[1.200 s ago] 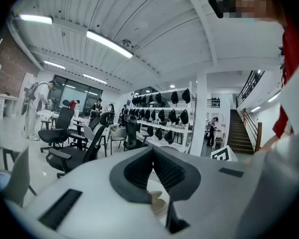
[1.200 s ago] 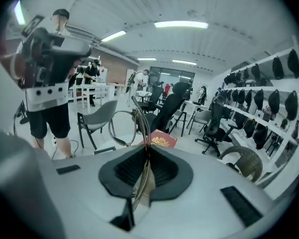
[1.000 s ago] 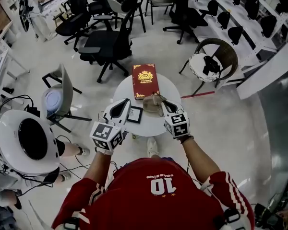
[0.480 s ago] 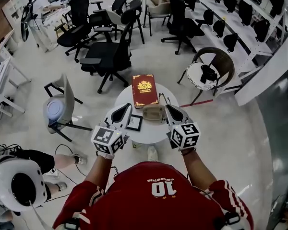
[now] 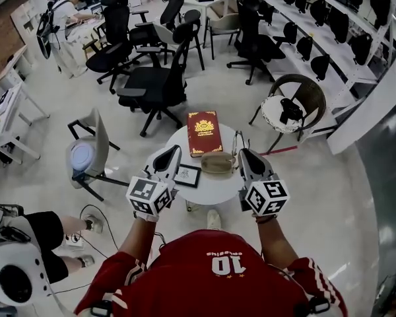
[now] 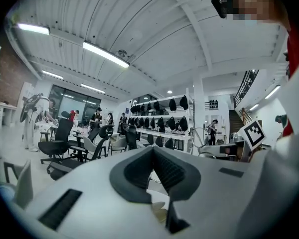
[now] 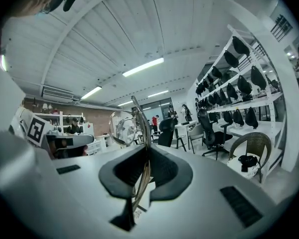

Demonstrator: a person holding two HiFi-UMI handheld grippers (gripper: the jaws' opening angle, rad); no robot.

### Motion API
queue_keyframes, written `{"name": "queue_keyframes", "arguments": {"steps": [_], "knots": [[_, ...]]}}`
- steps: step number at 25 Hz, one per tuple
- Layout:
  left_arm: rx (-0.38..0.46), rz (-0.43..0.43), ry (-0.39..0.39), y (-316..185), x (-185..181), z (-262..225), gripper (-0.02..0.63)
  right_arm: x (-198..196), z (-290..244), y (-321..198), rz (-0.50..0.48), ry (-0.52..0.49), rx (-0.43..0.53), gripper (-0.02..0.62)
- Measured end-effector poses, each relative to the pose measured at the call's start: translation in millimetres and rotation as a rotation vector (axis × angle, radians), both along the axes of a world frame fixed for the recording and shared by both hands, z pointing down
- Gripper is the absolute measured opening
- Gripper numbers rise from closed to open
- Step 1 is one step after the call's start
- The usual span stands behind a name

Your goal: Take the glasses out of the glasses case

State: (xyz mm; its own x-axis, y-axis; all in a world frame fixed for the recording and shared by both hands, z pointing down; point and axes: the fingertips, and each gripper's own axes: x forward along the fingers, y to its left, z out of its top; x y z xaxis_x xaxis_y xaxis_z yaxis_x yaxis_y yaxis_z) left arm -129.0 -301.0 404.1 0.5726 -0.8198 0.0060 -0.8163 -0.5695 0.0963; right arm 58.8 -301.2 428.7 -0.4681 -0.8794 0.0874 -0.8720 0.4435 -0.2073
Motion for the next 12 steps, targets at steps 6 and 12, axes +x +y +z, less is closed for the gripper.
{"name": "queue_keyframes", "arguments": {"steps": [6,12], "knots": [[-0.006,-0.037,-0.014,-1,-9,4,0.009,5,-9,1,0.019,0.011,0.032,0.035],[-0.018,-0.049,-0.008,-3,-15,9,0.008,6,-15,-2,0.048,0.02,0.064,0.035]]}}
